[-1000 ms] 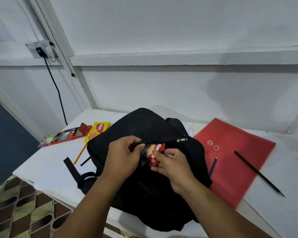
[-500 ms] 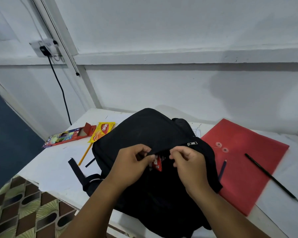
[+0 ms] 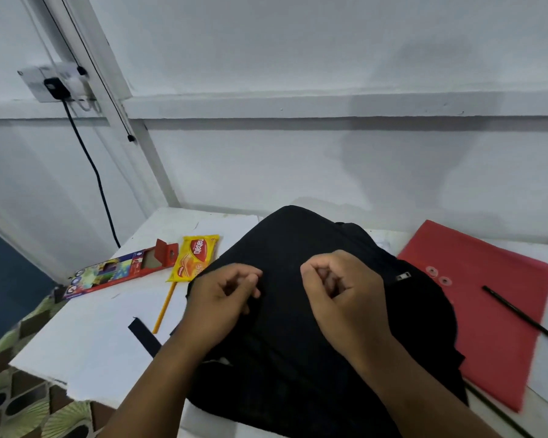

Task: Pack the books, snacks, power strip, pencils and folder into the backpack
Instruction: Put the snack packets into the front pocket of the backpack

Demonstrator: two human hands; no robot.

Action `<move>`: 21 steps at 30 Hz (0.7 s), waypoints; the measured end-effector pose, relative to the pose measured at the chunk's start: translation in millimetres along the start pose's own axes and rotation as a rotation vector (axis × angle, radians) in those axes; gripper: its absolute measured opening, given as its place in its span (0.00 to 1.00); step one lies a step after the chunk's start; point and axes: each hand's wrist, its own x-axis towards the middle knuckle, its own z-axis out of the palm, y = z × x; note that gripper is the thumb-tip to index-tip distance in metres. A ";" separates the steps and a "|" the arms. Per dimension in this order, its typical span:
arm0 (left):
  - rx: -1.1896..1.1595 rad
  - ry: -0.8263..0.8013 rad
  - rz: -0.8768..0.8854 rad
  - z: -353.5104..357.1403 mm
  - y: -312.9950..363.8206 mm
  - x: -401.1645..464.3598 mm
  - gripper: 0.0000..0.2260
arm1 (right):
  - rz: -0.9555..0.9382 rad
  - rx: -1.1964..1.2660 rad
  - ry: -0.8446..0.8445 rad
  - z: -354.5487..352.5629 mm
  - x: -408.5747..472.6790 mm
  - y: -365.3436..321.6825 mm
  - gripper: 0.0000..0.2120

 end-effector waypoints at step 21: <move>0.293 0.033 -0.288 -109.3 -179.8 104.2 0.19 | 0.124 -0.756 -0.497 166.3 -8.5 16.0 0.28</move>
